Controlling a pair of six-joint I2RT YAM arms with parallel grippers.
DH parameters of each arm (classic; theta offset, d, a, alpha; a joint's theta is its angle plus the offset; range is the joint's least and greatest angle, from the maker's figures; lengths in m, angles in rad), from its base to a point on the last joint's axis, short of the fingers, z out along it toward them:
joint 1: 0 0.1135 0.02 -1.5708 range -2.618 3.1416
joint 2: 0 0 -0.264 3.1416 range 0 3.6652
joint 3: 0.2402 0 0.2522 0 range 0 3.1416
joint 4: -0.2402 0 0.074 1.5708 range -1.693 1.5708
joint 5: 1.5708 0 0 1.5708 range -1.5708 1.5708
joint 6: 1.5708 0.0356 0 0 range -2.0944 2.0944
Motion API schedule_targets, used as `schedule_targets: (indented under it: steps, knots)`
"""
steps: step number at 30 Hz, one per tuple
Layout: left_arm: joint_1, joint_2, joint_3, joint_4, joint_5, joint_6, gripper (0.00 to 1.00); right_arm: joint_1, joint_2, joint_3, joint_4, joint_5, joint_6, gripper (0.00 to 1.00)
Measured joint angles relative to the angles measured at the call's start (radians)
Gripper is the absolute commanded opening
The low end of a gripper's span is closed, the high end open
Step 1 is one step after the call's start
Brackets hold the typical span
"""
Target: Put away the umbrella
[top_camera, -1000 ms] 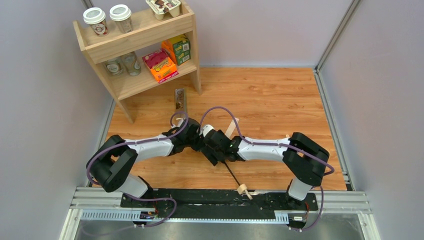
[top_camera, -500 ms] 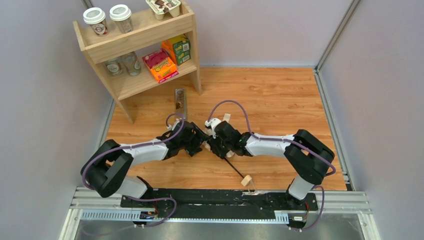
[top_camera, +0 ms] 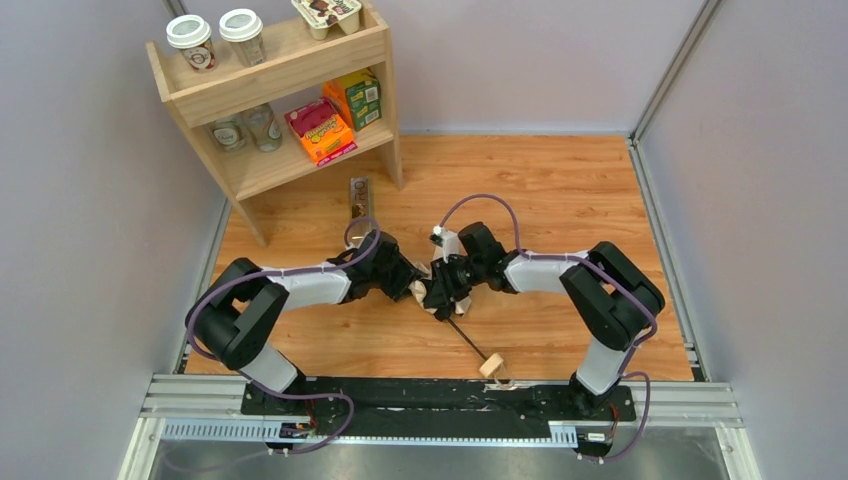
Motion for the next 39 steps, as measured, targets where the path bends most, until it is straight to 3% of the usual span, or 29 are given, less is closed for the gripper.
schedule_targets:
  steps: [4, 5, 6, 11, 14, 18, 21, 25, 27, 33, 37, 39]
  knots:
    - [0.007, 0.014, -0.042, 0.102, 0.021, -0.042, 0.07, -0.013, 0.010, 0.032, -0.065, -0.021, 0.007, 0.00]
    - [0.008, 0.014, -0.055, 0.129, 0.024, -0.052, 0.05, -0.012, 0.011, 0.044, -0.091, -0.018, 0.004, 0.01]
    - [0.009, 0.014, -0.063, 0.147, 0.029, -0.061, 0.01, -0.011, 0.012, 0.054, -0.116, -0.011, 0.000, 0.09]
    - [0.011, 0.014, -0.083, 0.206, 0.042, -0.069, 0.00, 0.006, 0.006, 0.112, -0.248, 0.064, -0.016, 0.57]
    - [0.011, 0.015, -0.079, 0.212, 0.056, -0.056, 0.00, 0.024, -0.034, 0.127, -0.324, 0.148, -0.031, 0.78]
    - [0.008, 0.035, -0.042, 0.177, 0.079, -0.051, 0.00, 0.108, -0.098, 0.157, -0.410, 0.310, -0.078, 0.92]
    - [0.009, 0.046, -0.003, 0.117, 0.089, -0.043, 0.00, 0.193, -0.109, 0.186, -0.458, 0.457, -0.121, 0.94]
    - [0.009, 0.048, 0.026, 0.061, 0.090, -0.039, 0.00, 0.297, -0.097, 0.207, -0.491, 0.653, -0.162, 0.91]
    - [0.009, 0.051, 0.034, 0.048, 0.090, -0.040, 0.00, 0.347, -0.073, 0.213, -0.489, 0.774, -0.167, 0.85]
    - [0.013, 0.066, 0.048, 0.029, 0.106, -0.040, 0.00, 0.442, 0.019, 0.222, -0.464, 1.095, -0.176, 0.35]
    - [0.017, 0.062, 0.050, 0.027, 0.112, -0.042, 0.00, 0.443, 0.024, 0.219, -0.457, 1.143, -0.160, 0.00]
    - [0.017, 0.061, 0.054, 0.024, 0.107, -0.039, 0.27, 0.434, 0.019, 0.211, -0.446, 1.146, -0.153, 0.00]
